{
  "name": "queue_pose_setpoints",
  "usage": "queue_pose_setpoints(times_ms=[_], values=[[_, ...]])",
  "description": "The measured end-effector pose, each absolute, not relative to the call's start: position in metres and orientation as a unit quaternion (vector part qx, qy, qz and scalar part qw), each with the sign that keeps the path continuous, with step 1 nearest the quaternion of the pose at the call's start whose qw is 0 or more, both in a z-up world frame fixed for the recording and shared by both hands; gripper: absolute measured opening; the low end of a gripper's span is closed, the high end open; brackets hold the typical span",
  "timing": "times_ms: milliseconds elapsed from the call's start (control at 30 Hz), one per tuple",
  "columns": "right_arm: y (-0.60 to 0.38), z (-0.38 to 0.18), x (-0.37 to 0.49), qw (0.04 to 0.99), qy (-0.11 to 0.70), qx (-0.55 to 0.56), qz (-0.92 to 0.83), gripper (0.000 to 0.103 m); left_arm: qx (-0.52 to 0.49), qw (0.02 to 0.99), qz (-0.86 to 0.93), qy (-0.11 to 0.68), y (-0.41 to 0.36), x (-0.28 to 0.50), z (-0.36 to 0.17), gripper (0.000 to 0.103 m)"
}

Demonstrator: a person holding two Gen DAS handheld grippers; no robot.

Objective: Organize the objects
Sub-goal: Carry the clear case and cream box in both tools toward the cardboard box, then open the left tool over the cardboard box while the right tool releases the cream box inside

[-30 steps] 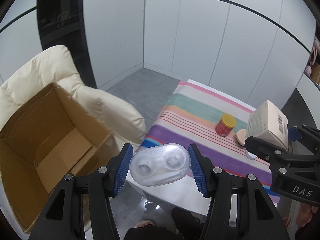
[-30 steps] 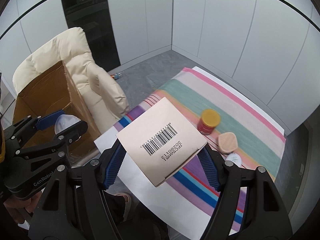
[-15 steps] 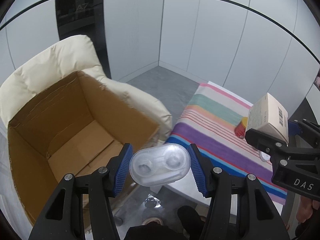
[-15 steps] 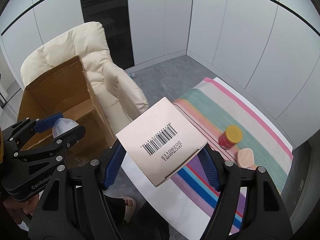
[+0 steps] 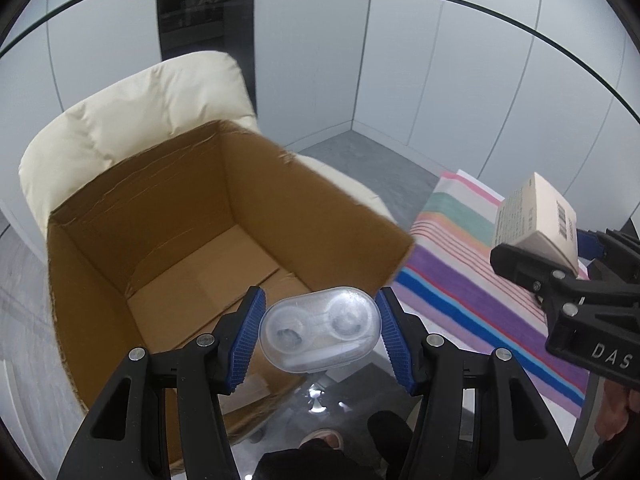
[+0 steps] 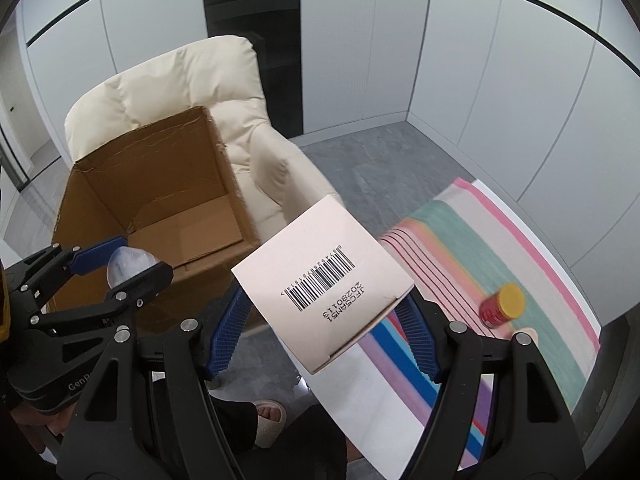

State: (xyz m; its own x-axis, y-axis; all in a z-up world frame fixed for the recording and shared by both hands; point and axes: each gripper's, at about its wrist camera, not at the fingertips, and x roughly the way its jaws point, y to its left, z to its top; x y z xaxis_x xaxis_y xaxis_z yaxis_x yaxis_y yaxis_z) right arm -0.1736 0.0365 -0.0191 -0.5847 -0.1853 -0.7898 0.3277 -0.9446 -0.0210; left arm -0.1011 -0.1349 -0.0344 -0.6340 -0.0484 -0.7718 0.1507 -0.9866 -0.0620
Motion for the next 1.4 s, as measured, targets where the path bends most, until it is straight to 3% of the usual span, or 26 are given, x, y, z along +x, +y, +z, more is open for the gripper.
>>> queue_pose_setpoints(times_ms=[400,500,567,667,1400], values=[[-0.018,-0.018,-0.184,0.173,0.102,0.425,-0.883,0.074,0.435,0.084,-0.894,0.066,-0.172,-0.094,-0.047,0.06],[-0.032,-0.017,-0.188,0.181,0.106,0.425,-0.881,0.074,0.424,0.109,-0.897,0.06,-0.183,-0.086,-0.042,0.074],[-0.039,-0.016,-0.19,0.185,0.106,0.425,-0.88,0.074,0.415,0.114,-0.9,0.061,-0.191,-0.079,-0.038,0.089],[-0.051,-0.016,-0.19,0.193,0.112,0.424,-0.878,0.074,0.401,0.138,-0.903,0.075,-0.21,-0.067,-0.033,0.099],[-0.119,-0.028,-0.177,0.241,0.157,0.412,-0.865,0.074,0.387,0.204,-0.893,0.106,-0.27,-0.033,-0.023,0.103]])
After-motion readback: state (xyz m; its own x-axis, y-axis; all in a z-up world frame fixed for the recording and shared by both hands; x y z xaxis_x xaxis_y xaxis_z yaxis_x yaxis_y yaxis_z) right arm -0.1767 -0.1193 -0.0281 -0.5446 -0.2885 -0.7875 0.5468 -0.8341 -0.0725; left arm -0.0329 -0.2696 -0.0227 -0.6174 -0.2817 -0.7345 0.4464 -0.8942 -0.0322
